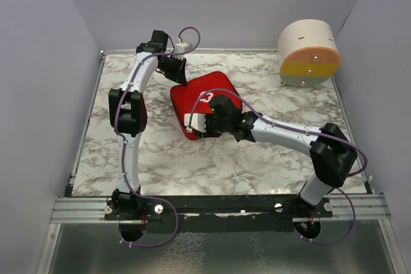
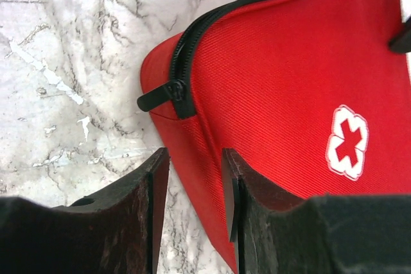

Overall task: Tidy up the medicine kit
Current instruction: Zip the medicine box at the center of the board.

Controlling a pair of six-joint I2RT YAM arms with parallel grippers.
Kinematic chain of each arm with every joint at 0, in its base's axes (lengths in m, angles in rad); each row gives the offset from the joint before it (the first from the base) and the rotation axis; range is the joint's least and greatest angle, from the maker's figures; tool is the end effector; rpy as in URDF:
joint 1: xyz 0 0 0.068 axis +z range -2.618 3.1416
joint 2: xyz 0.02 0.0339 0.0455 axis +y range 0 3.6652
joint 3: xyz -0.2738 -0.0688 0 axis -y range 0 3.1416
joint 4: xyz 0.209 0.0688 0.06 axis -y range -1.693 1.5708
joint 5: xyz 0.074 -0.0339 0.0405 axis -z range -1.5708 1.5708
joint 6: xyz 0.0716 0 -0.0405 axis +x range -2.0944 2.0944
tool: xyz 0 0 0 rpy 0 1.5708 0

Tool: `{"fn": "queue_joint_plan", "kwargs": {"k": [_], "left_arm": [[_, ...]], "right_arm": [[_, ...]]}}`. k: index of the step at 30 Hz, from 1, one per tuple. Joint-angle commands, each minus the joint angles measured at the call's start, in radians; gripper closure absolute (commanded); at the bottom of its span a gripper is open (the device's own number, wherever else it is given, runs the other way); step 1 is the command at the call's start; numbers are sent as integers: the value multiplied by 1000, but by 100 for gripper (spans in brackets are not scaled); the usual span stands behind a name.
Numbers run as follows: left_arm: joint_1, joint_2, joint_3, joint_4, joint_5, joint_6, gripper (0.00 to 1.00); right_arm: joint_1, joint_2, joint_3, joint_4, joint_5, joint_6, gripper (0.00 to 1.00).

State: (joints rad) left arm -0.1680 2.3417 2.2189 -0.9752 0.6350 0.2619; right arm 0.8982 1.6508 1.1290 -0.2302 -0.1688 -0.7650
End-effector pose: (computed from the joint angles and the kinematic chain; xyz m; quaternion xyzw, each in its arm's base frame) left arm 0.4716 -0.1231 0.2266 0.2684 0.8867 -0.2927 0.2365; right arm 0.2140 0.2880 0.2355 -0.6981 0.5910 0.1036 0.3906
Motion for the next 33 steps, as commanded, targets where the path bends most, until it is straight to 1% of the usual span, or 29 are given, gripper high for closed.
{"fn": "queue_joint_plan", "kwargs": {"k": [1, 8, 15, 17, 18, 20, 21, 22, 23, 27, 28, 29, 31, 32, 33], "left_arm": [[-46, 65, -2, 6, -13, 31, 100], [-67, 60, 1, -1, 9, 37, 100], [-92, 51, -21, -15, 21, 59, 100], [-96, 45, -30, -17, 25, 65, 100], [-99, 43, -36, -17, 25, 67, 100], [-100, 38, -44, -19, 23, 70, 100], [-100, 36, -45, -19, 21, 70, 100], [-100, 36, -46, -19, 17, 69, 100], [-100, 35, -44, -19, 12, 71, 100], [-97, 34, -14, -19, -32, 65, 100], [-95, 35, 4, -19, -54, 61, 95], [-92, 36, 28, -19, -86, 53, 82], [-81, 38, 82, -18, -149, 41, 49], [-71, 38, 113, -18, -178, 41, 37], [-59, 36, 148, -17, -211, 45, 28]], "right_arm": [[-3, 27, 14, -20, -49, -16, 62], [-3, 38, -26, 47, -8, -19, 62], [-2, 121, -13, 162, 35, -21, 63], [-2, 148, -6, 194, 62, -22, 65], [-3, 161, 1, 201, 76, -21, 67], [-3, 179, 15, 195, 92, -12, 77], [-2, 181, 17, 190, 98, -9, 85], [-3, 180, 15, 188, 105, -4, 96], [-2, 177, 11, 186, 114, 2, 99], [-2, 161, -10, 184, 118, 15, 99], [-3, 163, -8, 184, 118, 21, 99], [-2, 164, -6, 182, 116, 27, 99], [-2, 177, 12, 173, 105, 46, 99], [-3, 186, 26, 167, 100, 58, 99], [-2, 197, 43, 160, 97, 72, 99]]}}
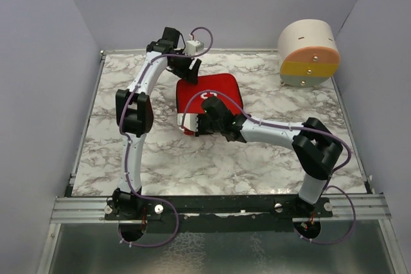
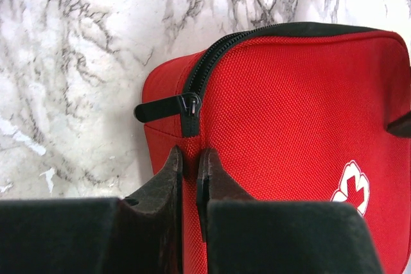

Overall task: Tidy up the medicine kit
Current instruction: Zip the medicine box at the center of the board.

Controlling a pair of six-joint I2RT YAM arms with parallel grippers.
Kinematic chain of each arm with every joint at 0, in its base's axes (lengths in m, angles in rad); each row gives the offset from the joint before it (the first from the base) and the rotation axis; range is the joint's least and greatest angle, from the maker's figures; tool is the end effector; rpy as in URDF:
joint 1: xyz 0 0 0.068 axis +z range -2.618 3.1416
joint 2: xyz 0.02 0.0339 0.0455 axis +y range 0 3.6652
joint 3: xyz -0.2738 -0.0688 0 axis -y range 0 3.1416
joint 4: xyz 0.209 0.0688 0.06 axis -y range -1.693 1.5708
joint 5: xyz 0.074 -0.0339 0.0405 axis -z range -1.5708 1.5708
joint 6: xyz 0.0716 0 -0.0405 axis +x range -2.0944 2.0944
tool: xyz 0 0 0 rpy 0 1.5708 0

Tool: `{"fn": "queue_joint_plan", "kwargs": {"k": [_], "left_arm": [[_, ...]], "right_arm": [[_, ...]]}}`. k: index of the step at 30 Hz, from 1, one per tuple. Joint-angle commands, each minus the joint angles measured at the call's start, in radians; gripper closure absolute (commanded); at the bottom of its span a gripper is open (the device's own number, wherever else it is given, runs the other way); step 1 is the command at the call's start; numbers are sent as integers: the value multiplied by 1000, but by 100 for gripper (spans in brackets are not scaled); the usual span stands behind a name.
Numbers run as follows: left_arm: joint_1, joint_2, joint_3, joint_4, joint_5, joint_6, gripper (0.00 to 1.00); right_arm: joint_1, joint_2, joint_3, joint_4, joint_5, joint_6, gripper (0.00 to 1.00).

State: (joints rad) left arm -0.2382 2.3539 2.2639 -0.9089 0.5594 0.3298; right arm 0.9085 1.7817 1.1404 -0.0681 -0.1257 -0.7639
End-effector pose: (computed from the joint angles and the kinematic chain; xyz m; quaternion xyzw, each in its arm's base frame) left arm 0.4765 -0.1548 0.2353 0.3331 0.8634 -0.2522 0.2829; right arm 0.2332 0.3136 0.2098 -0.6906 0.5884 0.0870 0.4115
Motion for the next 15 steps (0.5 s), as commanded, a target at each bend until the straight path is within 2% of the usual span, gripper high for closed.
{"fn": "queue_joint_plan", "kwargs": {"k": [1, 4, 7, 10, 15], "left_arm": [[26, 23, 135, -81, -163, -23, 23], [81, -1, 202, -80, -217, -32, 18], [139, -58, 168, -73, -243, -59, 18], [188, -154, 22, -51, -231, -87, 18], [231, -353, -337, 15, -129, -100, 21]], "right_arm": [[-13, 80, 50, -8, 57, 85, 99], [-13, 125, 115, -26, 69, 131, 99], [-13, 165, 176, -25, 83, 172, 99], [-13, 213, 237, -28, 105, 209, 99], [-14, 271, 302, -36, 107, 257, 99]]}}
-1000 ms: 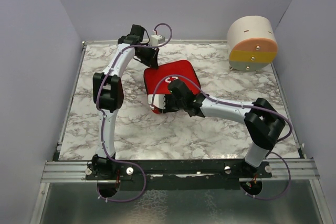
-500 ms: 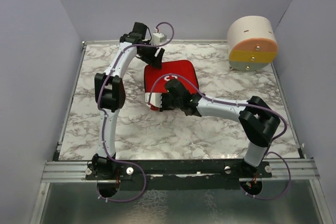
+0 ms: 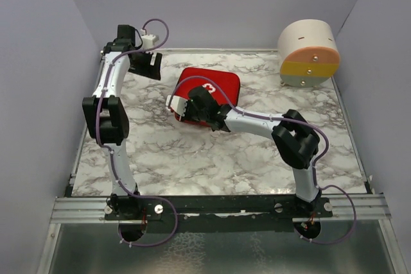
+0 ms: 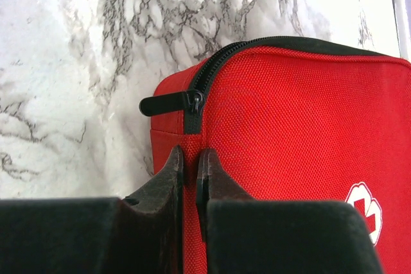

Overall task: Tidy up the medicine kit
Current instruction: Zip the medicine box at the center of the board.

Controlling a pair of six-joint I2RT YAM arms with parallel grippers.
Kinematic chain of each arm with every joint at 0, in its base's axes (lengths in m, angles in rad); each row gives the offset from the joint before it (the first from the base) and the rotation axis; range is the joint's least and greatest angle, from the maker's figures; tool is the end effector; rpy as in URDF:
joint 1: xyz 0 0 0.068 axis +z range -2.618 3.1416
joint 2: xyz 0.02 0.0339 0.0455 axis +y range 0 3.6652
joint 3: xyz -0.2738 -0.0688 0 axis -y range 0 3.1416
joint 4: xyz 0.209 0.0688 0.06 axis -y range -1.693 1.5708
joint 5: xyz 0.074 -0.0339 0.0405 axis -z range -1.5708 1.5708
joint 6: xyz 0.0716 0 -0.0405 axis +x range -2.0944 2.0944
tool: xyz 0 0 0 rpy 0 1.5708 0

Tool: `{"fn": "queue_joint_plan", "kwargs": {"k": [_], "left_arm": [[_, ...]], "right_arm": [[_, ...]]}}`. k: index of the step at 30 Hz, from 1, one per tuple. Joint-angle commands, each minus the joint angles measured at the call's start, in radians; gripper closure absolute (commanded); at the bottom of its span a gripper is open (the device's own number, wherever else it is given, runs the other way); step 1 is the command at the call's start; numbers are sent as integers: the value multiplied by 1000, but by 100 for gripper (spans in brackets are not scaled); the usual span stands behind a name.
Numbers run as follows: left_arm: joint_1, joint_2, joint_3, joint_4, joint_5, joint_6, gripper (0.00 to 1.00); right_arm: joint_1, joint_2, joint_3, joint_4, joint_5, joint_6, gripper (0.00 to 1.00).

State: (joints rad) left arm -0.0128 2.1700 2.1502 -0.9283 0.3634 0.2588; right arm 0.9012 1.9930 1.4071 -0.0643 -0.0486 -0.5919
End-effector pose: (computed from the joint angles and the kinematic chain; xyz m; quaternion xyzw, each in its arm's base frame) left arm 0.4664 -0.0314 0.2810 0.1816 0.9201 -0.1337 0.3201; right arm 0.2799 0.3592 0.2096 -0.6162 0.6501 0.0899 0.4354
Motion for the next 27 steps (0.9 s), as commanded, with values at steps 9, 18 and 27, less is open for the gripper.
{"fn": "queue_joint_plan", "kwargs": {"k": [9, 18, 27], "left_arm": [[31, -461, -710, 169, 358, -117, 27], [31, -507, -928, 312, 516, -202, 36], [15, -482, -1000, 453, 565, -295, 41]], "right_arm": [[-25, 57, 35, -42, 36, 142, 99], [-34, 43, 30, -42, 28, 173, 99], [-33, 42, 37, -50, 32, 181, 99]]}}
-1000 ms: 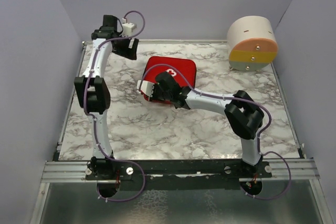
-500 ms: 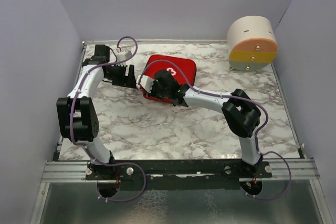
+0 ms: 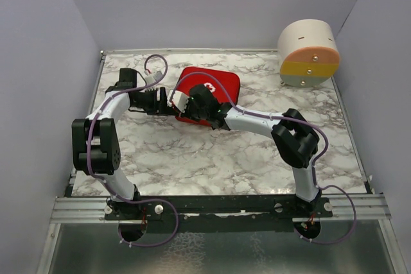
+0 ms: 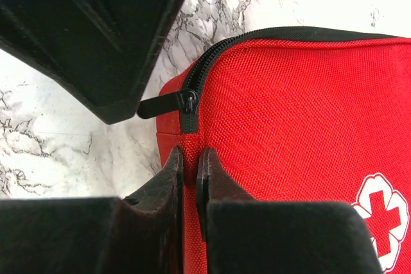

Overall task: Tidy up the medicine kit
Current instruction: Zip the medicine box at the center of the board.

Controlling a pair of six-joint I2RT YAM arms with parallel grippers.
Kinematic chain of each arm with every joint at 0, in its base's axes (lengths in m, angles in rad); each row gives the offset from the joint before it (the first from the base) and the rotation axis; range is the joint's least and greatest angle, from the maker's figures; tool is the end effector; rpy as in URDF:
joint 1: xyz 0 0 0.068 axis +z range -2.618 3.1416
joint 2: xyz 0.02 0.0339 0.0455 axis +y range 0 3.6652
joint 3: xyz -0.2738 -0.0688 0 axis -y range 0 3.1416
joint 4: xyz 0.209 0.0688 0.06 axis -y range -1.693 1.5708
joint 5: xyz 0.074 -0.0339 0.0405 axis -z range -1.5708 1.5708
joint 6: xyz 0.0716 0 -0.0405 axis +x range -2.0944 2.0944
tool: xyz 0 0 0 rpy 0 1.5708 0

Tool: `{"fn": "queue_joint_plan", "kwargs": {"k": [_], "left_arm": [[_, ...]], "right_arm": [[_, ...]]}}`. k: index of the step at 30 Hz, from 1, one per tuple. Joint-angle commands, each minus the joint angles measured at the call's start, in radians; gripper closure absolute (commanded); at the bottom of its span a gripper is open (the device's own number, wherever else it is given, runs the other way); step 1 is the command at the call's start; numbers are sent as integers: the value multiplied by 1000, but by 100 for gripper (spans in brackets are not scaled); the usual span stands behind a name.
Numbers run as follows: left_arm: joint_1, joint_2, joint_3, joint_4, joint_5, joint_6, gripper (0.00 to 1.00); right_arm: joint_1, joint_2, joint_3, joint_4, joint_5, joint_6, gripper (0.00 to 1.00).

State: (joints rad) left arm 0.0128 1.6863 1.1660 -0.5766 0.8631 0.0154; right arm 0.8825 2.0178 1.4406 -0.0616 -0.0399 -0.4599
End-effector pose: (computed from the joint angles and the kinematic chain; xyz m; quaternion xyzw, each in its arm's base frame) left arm 0.3184 -0.0503 0.2264 0.0993 0.8828 -0.4035 0.2189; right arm 0.2920 0.3595 0.2099 -0.5625 0.6939 0.1116 0.4355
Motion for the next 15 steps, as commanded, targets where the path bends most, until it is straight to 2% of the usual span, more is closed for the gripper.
{"fn": "queue_joint_plan", "kwargs": {"k": [1, 8, 15], "left_arm": [[-17, 2, -20, 112, 62, -56, 41], [-54, 9, -59, 221, 37, -124, 45], [-64, 9, -108, 284, 28, -165, 55]], "right_arm": [[-15, 17, 4, -52, 23, 47, 99], [-15, 11, 3, -58, 17, 57, 99], [-14, -3, -5, -61, 14, 61, 99]]}}
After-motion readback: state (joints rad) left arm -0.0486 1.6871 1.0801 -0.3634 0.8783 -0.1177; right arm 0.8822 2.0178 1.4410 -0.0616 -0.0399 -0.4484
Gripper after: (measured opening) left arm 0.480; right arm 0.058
